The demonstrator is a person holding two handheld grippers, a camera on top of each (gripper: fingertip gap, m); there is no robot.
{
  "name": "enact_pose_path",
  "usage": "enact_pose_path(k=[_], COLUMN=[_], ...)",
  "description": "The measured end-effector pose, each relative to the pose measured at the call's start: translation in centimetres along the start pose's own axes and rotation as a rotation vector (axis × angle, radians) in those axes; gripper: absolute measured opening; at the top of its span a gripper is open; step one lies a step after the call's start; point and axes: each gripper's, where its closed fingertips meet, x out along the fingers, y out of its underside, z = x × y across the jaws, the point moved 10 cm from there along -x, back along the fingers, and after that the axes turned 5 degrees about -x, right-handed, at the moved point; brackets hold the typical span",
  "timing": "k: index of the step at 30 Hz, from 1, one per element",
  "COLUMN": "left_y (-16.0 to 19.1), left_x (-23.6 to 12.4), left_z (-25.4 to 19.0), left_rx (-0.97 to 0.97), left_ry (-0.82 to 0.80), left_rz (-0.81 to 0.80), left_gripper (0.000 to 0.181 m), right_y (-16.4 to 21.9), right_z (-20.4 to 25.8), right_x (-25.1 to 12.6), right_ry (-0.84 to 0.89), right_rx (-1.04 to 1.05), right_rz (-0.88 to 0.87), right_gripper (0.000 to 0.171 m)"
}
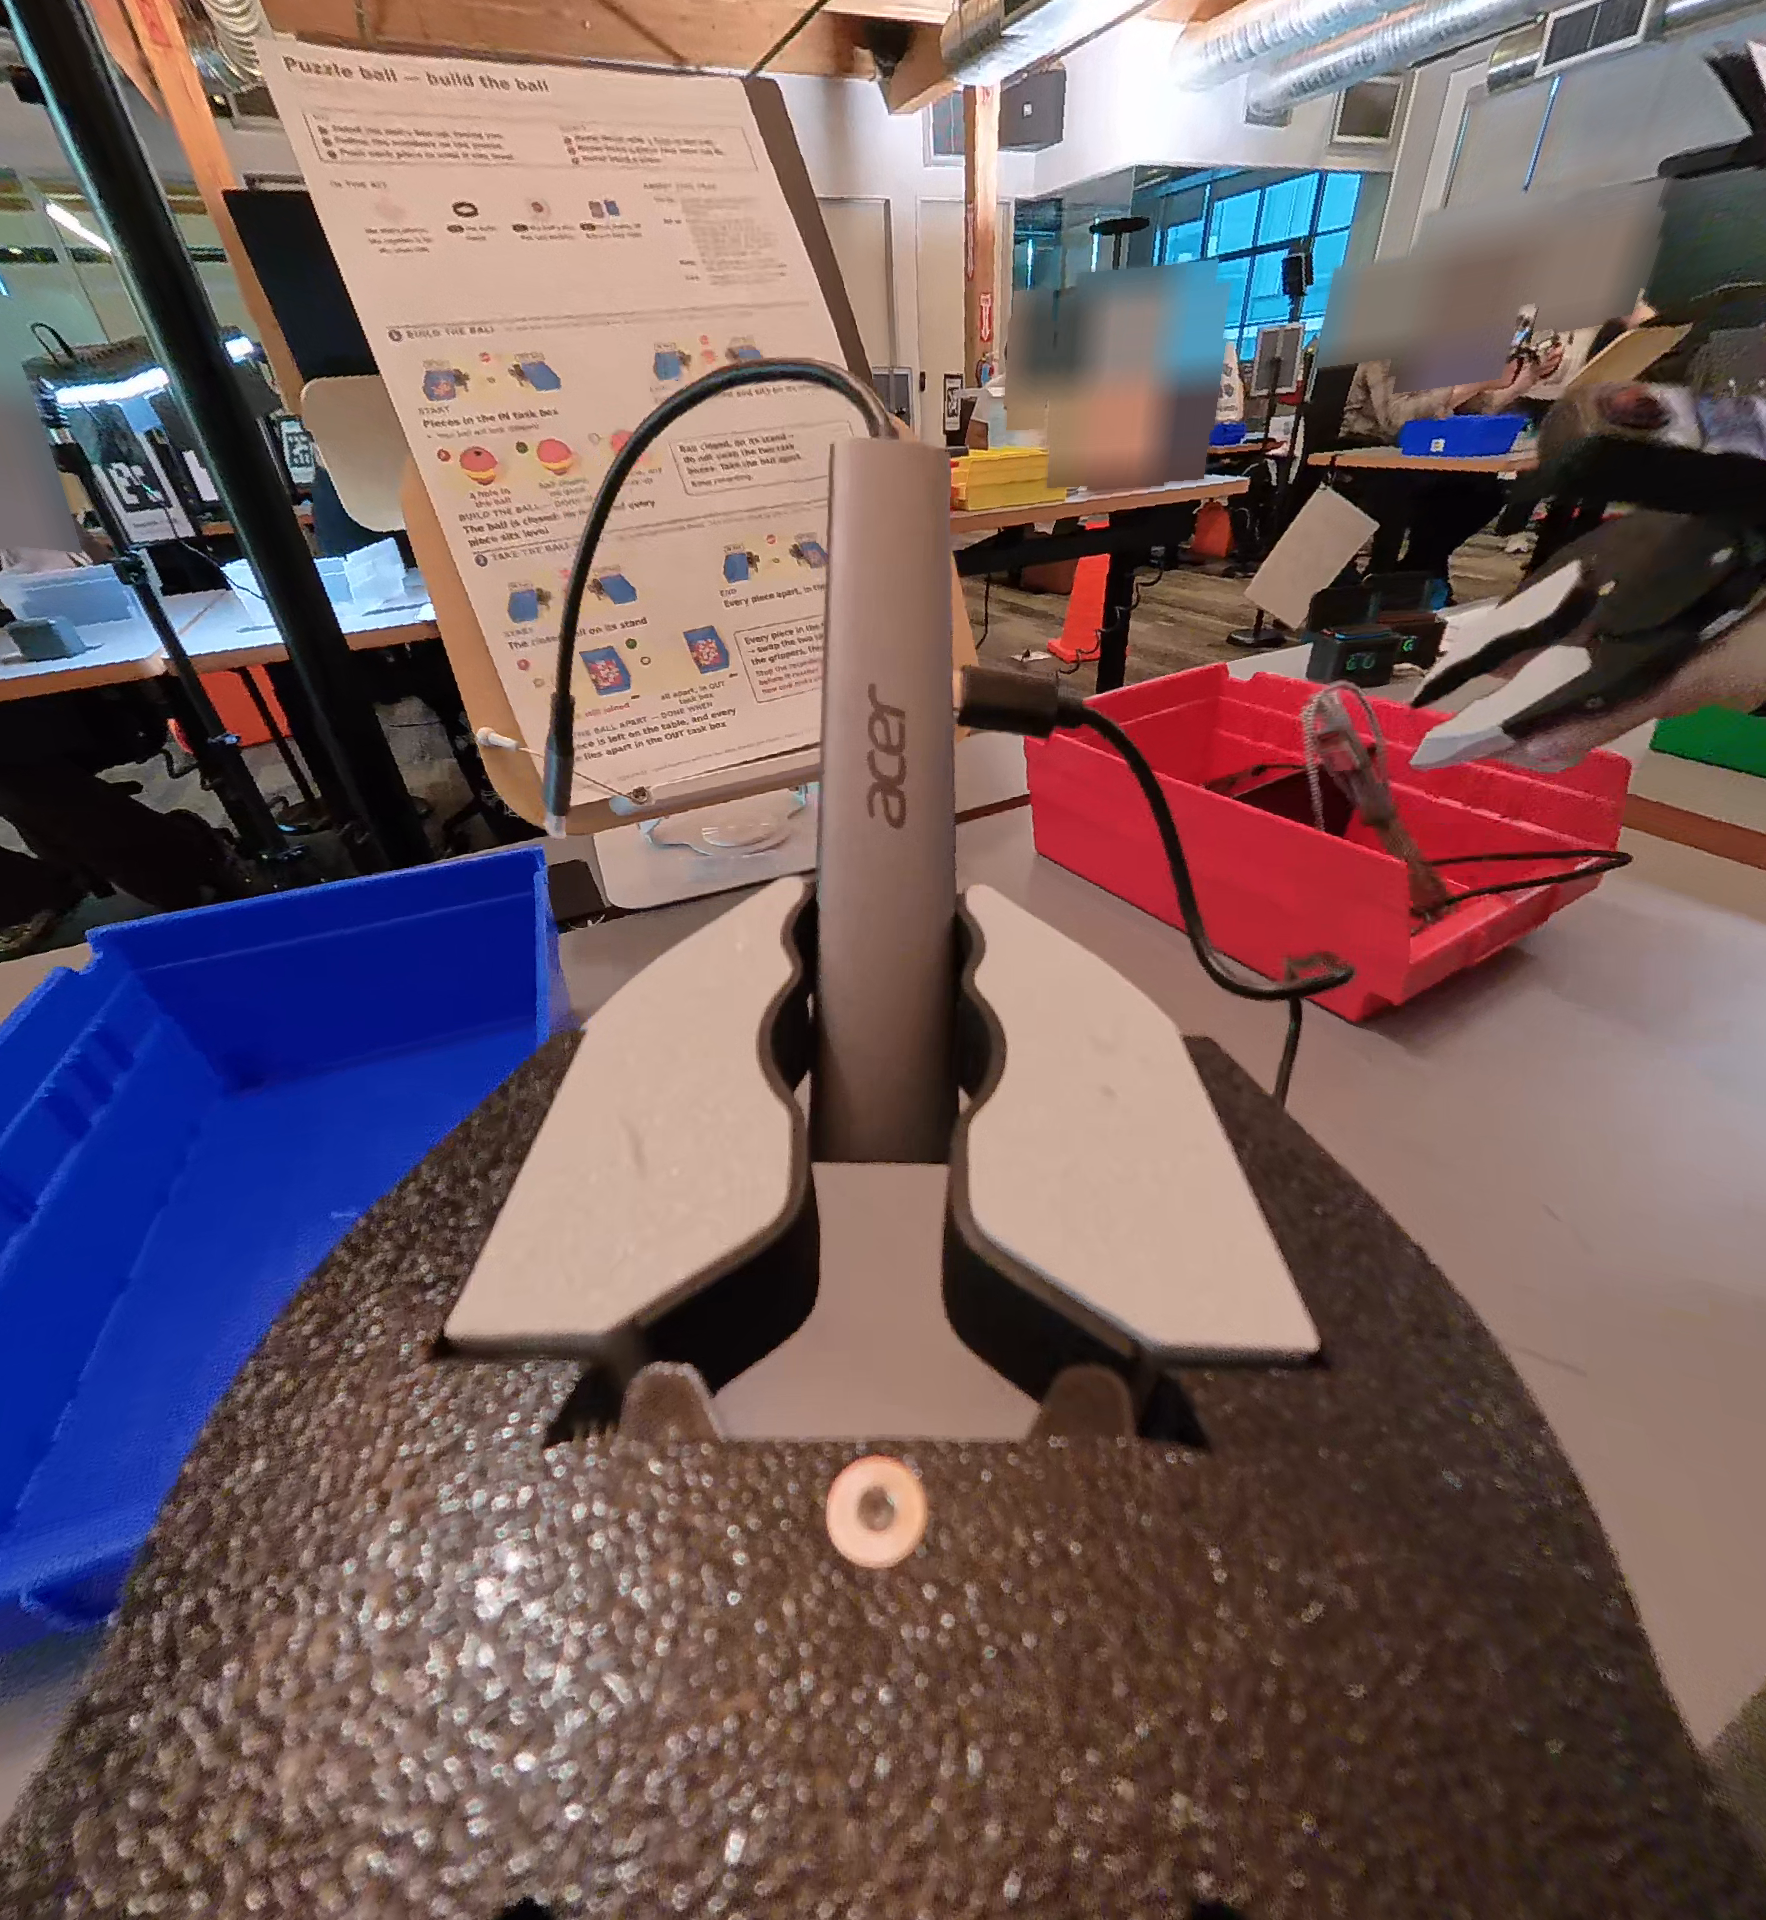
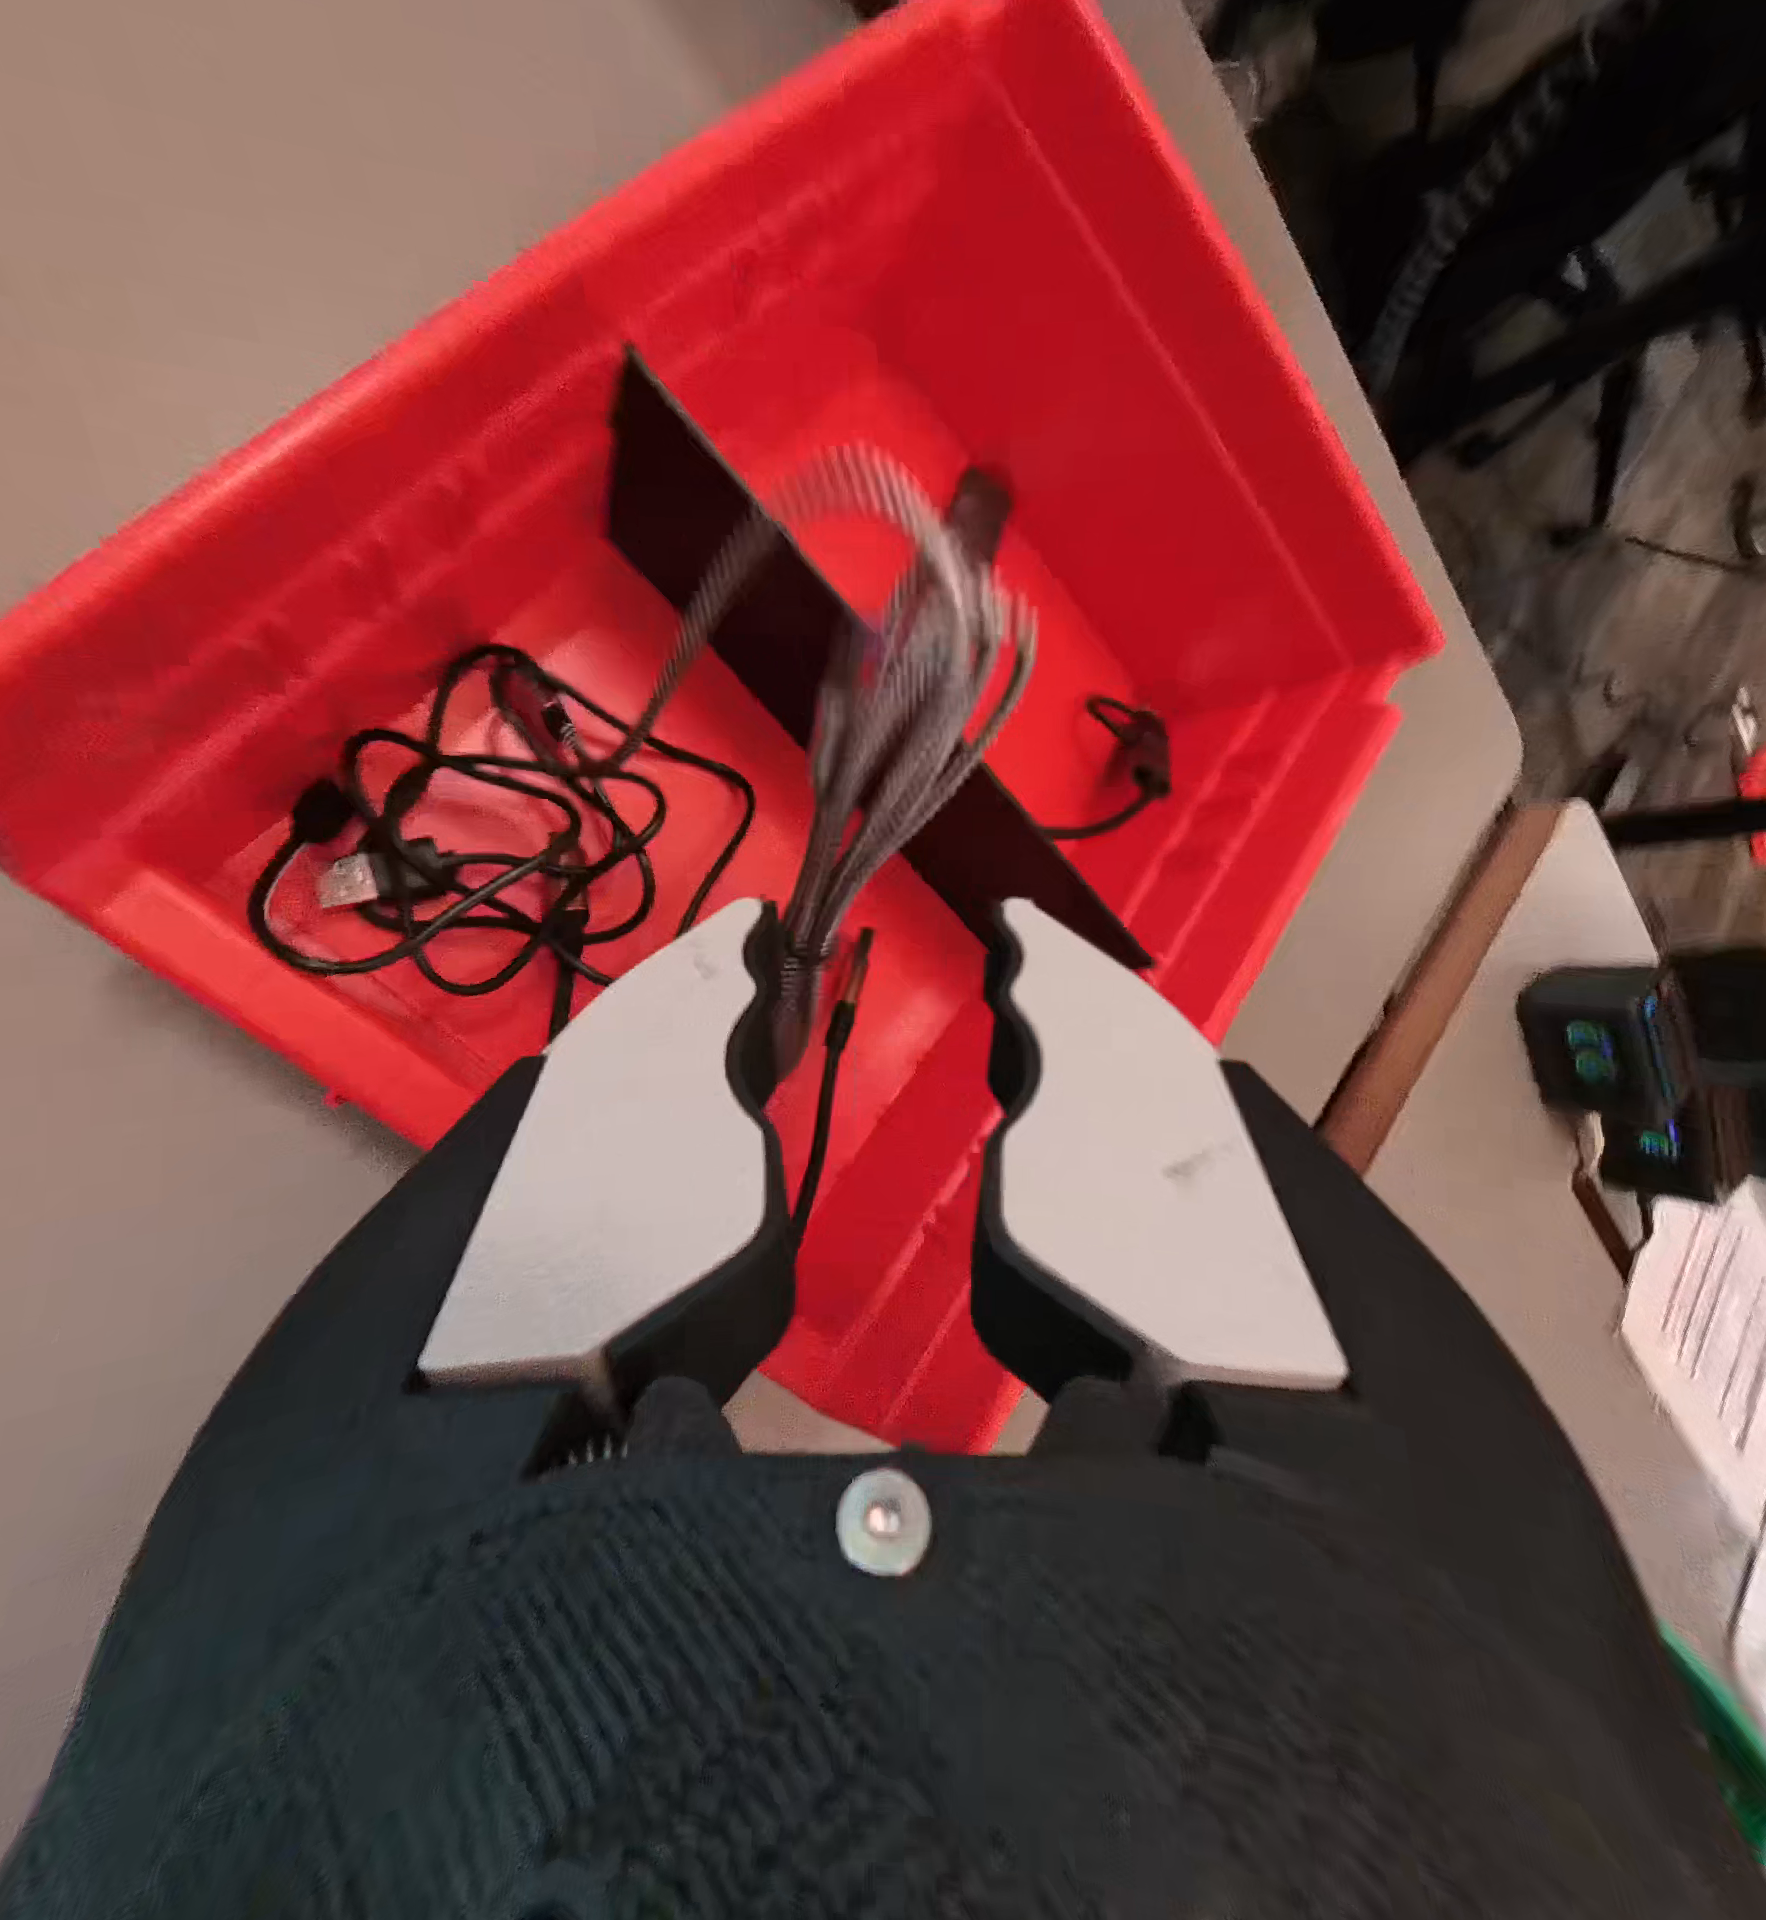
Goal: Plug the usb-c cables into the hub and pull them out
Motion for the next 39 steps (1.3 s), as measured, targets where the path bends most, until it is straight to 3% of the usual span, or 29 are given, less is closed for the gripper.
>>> enact_pose_path(k=[3, 5, 8, 13, 17, 21, 26, 39], left_y=[0.3, 0.7, 1.7, 3.8, 4.8, 5.4, 5.7, 5.6], left_x=[0.5, 1.0, 2.1, 4.0, 4.8, 5.3, 5.5, 5.4], left_z=[-0.4, -0.9, -2.1, -4.7, -6.6, -7.6, -7.9, -8.4], left_rx=[0.011, 0.013, -0.005, 0.082, 0.212, 0.213, 0.174, 0.147], left_ry=[0.005, 0.008, 0.057, 0.092, 0.098, 0.108, 0.105, 0.073], left_rz=[0.025, 0.049, 0.109, 0.281, 0.39, 0.424, 0.413, 0.325], left_gripper=[0.023, 0.022, 0.022, 0.022, 0.022, 0.022, 0.022, 0.023], right_y=[-0.2, -1.3, -3.8, -8.3, -10.6, -10.7, -10.6, -11.0], right_z=[0.5, 2.5, 8.4, 16.9, 19.9, 22.2, 22.6, 23.4], right_x=[-2.8, -5.8, -9.0, -9.5, -7.2, -4.9, -4.4, -4.2], right_ry=[0.072, 0.092, 0.058, -0.093, -0.15, -0.156, -0.123, -0.002], right_rx=[0.146, 0.21, 0.093, -0.028, -0.064, -0.145, -0.067, 0.059], right_rz=[-0.157, -0.398, -0.762, -1.05, -0.982, -0.941, -0.963, -1.039], right_gripper=[0.048, 0.047, 0.042, 0.034, 0.029, 0.024, 0.012, 0.011])
